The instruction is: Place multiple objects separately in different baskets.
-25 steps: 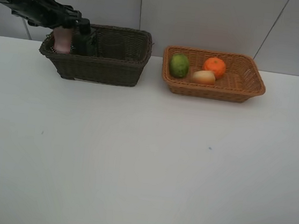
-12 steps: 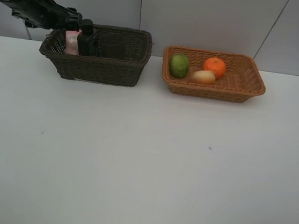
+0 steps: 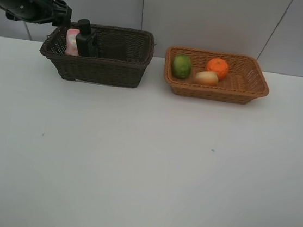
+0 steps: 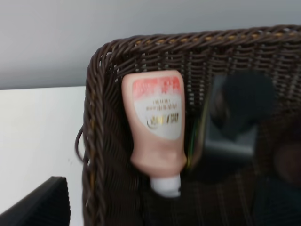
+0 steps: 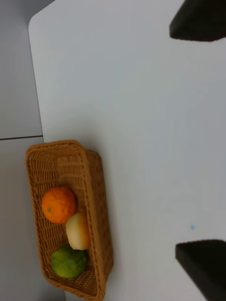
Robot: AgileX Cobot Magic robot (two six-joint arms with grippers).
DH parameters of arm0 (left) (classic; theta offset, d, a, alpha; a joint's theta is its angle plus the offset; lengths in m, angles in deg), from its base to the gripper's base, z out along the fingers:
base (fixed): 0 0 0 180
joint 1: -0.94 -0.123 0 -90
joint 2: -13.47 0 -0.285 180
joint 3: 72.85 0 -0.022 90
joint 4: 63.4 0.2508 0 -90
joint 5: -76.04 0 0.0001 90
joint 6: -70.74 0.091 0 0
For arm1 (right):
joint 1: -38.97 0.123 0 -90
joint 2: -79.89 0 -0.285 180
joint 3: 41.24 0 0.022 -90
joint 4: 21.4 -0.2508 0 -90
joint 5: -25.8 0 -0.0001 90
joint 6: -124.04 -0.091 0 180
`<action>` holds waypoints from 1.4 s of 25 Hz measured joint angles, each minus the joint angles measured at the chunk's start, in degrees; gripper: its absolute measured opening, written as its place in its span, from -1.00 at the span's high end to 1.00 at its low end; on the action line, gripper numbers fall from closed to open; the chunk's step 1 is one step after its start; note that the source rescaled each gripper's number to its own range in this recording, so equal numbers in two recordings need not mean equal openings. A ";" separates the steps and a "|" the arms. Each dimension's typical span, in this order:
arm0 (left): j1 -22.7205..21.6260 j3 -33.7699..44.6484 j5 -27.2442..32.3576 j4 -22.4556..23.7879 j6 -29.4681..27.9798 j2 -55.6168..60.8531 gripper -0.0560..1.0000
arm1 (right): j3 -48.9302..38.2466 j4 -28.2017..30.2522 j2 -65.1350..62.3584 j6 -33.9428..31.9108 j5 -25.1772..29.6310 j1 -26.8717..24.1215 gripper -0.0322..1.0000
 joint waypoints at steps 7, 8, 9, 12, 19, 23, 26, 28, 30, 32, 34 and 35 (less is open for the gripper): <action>0.05 11.84 4.16 0.37 0.44 17.18 -0.99 | 0.00 0.00 0.00 0.00 0.00 0.00 -0.63; 0.05 13.82 5.92 0.37 0.44 20.43 -0.99 | 0.00 0.00 0.00 0.00 0.00 0.00 -0.63; 0.05 15.54 7.56 0.37 0.44 23.21 -0.99 | 0.00 0.00 0.00 0.00 0.00 0.00 -0.63; 0.05 21.36 11.27 0.00 0.44 32.80 -0.99 | 0.00 0.00 0.00 0.00 0.00 0.00 -0.63; 0.05 28.62 25.44 -0.50 0.44 53.41 -0.99 | 0.00 0.00 0.00 0.00 0.00 0.00 -0.63; 0.05 29.19 34.48 -0.50 0.44 63.68 -0.99 | 0.00 0.00 0.00 0.00 0.00 0.00 -0.63; 0.05 29.19 38.53 -0.50 0.44 68.47 -0.99 | 0.00 0.00 0.00 0.00 0.00 0.00 -0.63; 0.05 29.19 41.83 -0.50 0.39 72.41 -0.99 | 0.00 0.00 0.00 0.00 0.00 0.00 -0.63; 0.05 29.19 45.59 -0.50 0.39 76.07 -0.99 | 0.00 0.00 0.00 0.00 0.00 0.00 -0.63; 0.05 29.19 49.32 -0.55 0.39 78.77 -0.99 | 0.00 0.00 0.00 0.00 0.00 0.00 -0.63; 0.05 29.19 52.46 -0.68 -0.17 80.91 -0.99 | 0.00 0.00 0.00 0.00 0.00 0.00 -0.63; 0.05 29.19 54.41 -0.75 -0.93 81.94 -0.99 | 0.00 0.00 0.00 0.00 0.00 0.00 -0.63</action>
